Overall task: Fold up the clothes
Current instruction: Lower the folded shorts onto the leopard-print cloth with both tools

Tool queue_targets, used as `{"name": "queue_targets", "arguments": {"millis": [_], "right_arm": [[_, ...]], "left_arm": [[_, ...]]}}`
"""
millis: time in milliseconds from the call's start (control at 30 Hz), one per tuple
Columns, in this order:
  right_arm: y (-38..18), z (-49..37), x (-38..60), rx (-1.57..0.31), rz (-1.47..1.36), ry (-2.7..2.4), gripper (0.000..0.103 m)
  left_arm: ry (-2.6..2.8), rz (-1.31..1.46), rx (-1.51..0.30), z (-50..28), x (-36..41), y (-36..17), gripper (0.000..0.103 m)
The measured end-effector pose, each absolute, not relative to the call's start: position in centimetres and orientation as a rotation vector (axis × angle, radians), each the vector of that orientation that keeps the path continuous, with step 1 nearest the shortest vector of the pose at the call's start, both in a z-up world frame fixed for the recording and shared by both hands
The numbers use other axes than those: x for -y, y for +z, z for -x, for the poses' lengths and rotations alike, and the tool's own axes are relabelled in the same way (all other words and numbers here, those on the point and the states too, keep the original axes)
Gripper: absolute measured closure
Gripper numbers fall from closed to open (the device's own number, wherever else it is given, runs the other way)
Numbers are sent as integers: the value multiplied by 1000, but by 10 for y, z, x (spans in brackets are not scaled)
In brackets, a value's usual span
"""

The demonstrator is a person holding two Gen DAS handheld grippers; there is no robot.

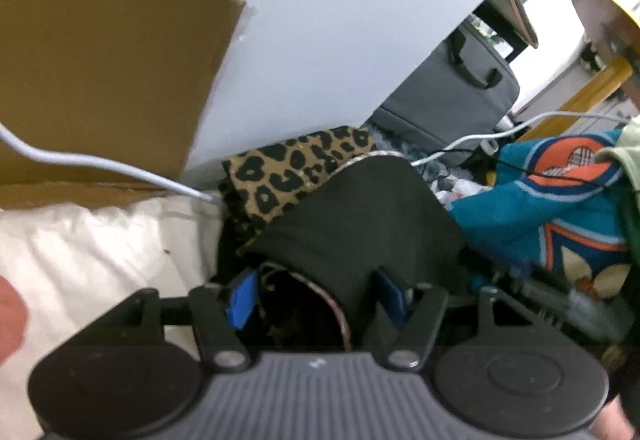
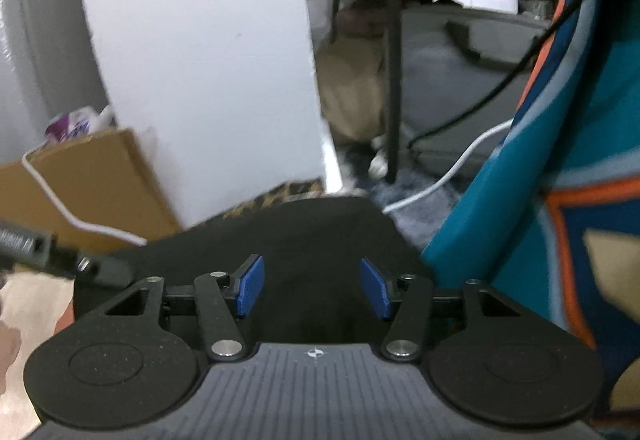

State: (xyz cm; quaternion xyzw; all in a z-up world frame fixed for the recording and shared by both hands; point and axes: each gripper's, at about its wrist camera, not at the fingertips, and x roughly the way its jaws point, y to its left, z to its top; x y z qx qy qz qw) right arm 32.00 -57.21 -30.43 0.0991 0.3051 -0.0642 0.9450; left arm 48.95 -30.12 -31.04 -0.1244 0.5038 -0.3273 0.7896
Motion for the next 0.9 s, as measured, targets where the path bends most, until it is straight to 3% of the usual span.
{"name": "queue_targets", "arguments": {"millis": [267,333,467,567,700,800,900], "right_arm": [[-318,-312,540,-644,-214,-36,44],[-319,-311,530,-647,-214,-10,44],[-319,-314,512,-650,-220,35,44],[-320,-316,500,-656,-223,58,46],[-324,-327,491,-680,-245,71,54],[-333,-337,485,-711,-238,69,54],[-341,-347,484,-730,-235,52,53]], "left_arm": [[-677,377,-1020,-494,301,-320,36],[-663,388,-980,-494,298,-317,44],[-669,390,-948,-500,295,-313,92],[-656,349,-896,-505,292,-308,98],[-662,277,-853,-511,294,-303,99],[-651,217,-844,-513,297,-306,99],[-600,151,-852,-516,298,-308,90]]}}
